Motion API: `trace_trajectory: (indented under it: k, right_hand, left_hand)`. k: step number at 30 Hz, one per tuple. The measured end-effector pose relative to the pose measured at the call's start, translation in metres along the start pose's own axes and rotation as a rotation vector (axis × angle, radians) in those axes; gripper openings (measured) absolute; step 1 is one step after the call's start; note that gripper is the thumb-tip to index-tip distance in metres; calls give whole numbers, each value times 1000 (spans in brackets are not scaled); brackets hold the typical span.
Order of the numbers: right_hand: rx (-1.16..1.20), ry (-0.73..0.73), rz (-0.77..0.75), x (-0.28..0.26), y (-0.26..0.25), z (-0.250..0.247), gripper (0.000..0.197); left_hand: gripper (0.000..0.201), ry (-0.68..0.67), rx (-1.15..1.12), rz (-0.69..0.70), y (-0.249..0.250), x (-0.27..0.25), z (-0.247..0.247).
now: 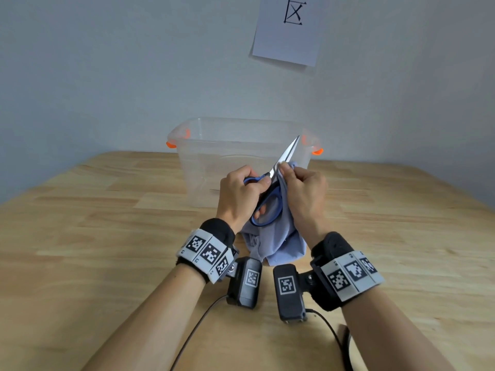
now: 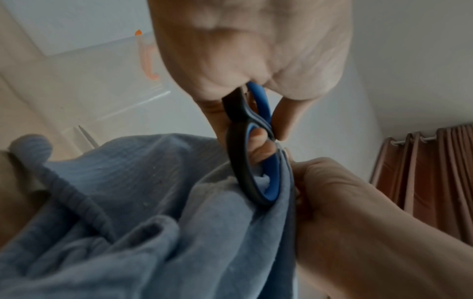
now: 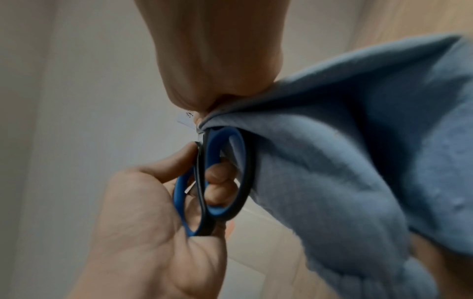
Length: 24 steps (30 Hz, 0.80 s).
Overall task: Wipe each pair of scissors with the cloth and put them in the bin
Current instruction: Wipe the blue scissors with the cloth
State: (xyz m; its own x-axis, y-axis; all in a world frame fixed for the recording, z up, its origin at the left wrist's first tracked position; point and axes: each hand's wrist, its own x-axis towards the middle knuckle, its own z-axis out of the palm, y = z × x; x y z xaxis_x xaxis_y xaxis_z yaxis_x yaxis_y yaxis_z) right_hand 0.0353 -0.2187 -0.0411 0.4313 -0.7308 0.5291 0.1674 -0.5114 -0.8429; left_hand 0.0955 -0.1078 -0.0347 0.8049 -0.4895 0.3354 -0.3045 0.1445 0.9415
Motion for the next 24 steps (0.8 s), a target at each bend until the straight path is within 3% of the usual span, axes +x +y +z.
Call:
trace_trajectory:
  k: [6,9,20,24]
  right_hand:
    - [67,26,53,-1,2,3,57]
    - [233,-20,130,-2,5,5,58]
    - [565,-170,409,1,1,-3,32]
    - [653,-280,431,-1,-4,-5,24]
  left_hand:
    - [34,-7,-38,-13,-1,1,0]
    - [31,4,-81,-38,-2,1,1]
    - [31,56,-182,-74,-4,5,2]
    - [29,74,-193,-76,-4,7,0]
